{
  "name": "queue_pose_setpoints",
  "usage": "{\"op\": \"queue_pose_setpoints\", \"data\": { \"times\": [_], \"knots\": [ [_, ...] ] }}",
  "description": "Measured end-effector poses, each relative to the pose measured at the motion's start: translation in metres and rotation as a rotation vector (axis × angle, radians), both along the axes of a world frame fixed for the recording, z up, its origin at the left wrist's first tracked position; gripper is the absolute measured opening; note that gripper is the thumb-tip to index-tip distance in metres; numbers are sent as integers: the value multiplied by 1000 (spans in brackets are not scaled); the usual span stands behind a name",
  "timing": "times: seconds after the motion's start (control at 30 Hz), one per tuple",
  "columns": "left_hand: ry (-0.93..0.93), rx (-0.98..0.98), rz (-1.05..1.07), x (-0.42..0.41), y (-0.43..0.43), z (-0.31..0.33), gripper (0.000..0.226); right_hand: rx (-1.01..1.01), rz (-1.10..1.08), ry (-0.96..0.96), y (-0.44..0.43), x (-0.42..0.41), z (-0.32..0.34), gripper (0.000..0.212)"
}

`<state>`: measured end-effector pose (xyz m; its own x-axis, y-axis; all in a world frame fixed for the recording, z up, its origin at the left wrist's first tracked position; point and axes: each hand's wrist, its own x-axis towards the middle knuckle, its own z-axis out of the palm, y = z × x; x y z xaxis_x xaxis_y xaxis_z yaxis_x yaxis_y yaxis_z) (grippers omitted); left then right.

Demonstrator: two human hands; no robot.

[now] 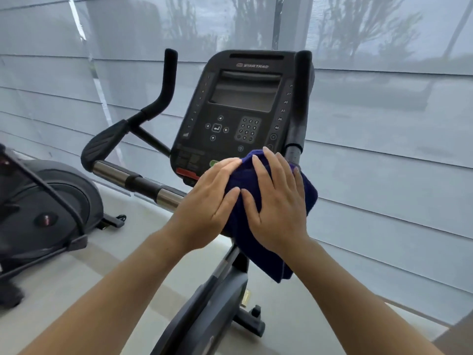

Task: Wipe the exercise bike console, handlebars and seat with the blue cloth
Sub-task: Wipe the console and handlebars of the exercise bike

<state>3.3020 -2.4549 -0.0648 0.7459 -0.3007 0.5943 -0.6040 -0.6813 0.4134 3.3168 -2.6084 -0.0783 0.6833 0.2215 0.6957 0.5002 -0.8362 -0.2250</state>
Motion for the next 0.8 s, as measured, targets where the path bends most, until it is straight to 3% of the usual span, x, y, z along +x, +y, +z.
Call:
{"op": "queue_pose_setpoints", "data": {
  "times": [0.23,0.37,0.5,0.63,0.8],
  "knots": [
    [24,179,98,14,-15,-9,53,-66,250,77,-18,27,21,45],
    [-7,94,126,3,-16,-13,50,-1,220,18,-15,12,15,37],
    [-96,156,135,-8,-10,-16,50,31,214,-50,-14,-3,0,32],
    [-15,194,129,8,-18,-9,56,-26,271,79,-20,16,21,37],
    [24,134,120,16,-14,-7,49,-110,121,151,-12,18,26,40]
  ]
}}
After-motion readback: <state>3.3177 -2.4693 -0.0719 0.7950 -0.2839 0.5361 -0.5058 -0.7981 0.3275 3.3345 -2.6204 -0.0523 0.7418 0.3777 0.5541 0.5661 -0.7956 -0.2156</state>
